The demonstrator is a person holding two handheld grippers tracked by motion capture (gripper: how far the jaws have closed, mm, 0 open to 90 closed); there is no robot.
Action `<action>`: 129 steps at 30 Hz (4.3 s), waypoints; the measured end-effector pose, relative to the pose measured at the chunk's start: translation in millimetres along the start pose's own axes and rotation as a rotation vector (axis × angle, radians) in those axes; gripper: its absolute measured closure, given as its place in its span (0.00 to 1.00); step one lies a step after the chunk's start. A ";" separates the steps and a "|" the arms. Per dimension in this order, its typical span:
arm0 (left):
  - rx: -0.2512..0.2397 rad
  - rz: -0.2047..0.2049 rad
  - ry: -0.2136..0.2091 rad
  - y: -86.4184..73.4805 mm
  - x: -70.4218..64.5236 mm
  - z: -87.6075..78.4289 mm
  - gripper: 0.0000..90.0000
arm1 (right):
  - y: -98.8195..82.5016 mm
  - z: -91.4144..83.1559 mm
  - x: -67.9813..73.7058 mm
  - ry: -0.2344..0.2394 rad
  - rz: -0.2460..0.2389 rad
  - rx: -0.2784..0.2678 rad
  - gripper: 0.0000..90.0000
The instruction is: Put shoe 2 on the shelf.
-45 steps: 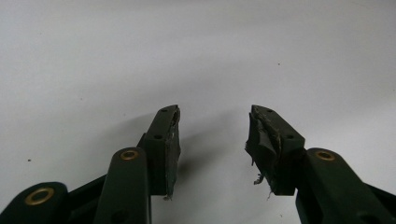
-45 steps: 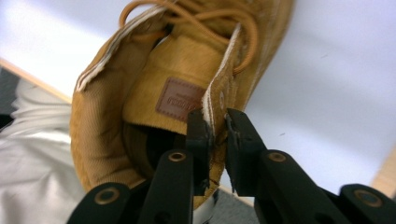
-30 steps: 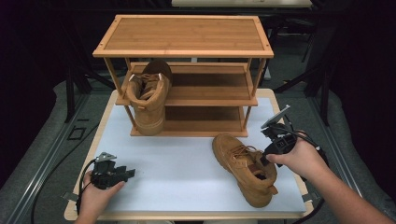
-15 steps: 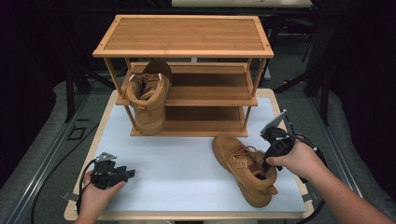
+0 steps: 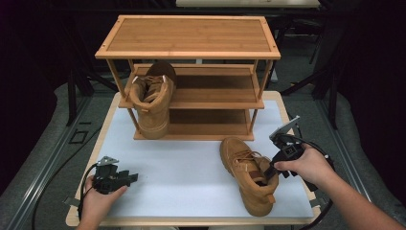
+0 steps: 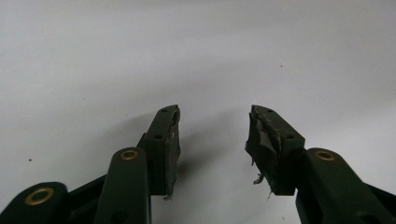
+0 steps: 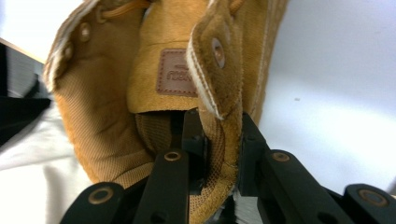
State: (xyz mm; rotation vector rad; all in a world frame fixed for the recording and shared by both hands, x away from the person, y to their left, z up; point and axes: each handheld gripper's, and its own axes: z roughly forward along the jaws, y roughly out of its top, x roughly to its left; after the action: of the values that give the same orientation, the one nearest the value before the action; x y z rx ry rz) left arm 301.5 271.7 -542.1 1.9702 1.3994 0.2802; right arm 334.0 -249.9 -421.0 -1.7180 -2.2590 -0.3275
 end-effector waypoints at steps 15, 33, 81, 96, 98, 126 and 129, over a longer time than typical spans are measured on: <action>-0.007 -0.008 -0.001 0.3 2.3 -1.2 0.59 | -7.0 -32.1 5.4 0.381 0.143 -0.128 0.88; -0.014 -0.022 -0.001 0.2 3.6 -2.3 0.59 | -13.8 -125.9 63.9 0.494 -0.026 -0.327 0.89; -0.013 -0.015 0.003 5.1 6.9 -1.6 0.59 | 88.5 -100.8 66.7 0.428 0.094 -0.711 0.69; -0.132 0.074 0.015 79.3 2.2 -52.3 0.66 | 64.4 -143.1 70.7 0.295 0.002 -0.811 0.67; -0.157 0.073 -0.005 93.1 2.1 -59.6 0.73 | 58.4 -145.5 65.7 0.284 -0.020 -0.844 0.72; -0.303 -0.018 -0.065 199.7 -7.7 -31.1 1.00 | 107.3 -25.4 38.4 0.122 -0.013 -0.865 1.00; -0.308 -0.019 -0.072 201.2 -7.0 -29.0 1.00 | 107.4 -22.7 38.8 0.129 0.015 -0.891 1.00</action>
State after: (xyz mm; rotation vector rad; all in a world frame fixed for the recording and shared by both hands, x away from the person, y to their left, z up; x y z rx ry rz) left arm 432.9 241.7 -389.8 1.6966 1.2468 0.3879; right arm 429.8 -194.4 -385.0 -1.9717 -2.1267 -1.5733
